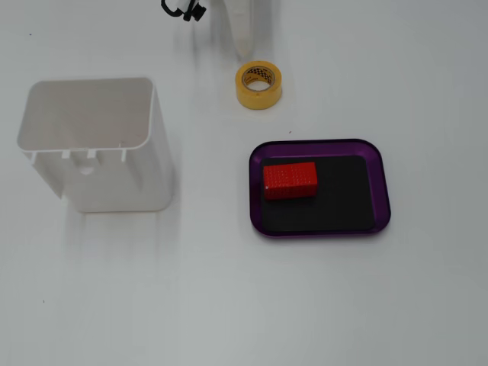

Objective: Pick up the yellow tape and place it in the box.

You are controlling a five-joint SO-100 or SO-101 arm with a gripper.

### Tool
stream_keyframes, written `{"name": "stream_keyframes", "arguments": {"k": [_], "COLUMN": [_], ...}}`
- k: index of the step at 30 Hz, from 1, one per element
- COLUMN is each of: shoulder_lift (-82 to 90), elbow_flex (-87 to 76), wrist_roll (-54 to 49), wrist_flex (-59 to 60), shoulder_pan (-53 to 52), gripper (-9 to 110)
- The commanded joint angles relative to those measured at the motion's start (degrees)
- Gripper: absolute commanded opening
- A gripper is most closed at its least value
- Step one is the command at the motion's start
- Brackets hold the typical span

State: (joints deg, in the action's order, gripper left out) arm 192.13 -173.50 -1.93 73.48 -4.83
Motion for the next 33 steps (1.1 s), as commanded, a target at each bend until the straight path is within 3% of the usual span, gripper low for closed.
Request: {"name": "stream_keyframes", "arguments": {"k": [1,15,21,26,33], "shoulder_lift": [3.25,3.25,3.08,2.11,0.88], "elbow_flex": [-0.62,-0.62,0.7,5.27,8.88], "wrist_roll": [0.53,-0.09,-0.26,-18.19,-20.3], "wrist_flex": [-2.02,-2.2,-7.91,-9.49,-6.5], "shoulder_pan": [-0.18,-0.88,-0.97,-1.05,-1.14], "gripper": [0,0,0,0,5]}}
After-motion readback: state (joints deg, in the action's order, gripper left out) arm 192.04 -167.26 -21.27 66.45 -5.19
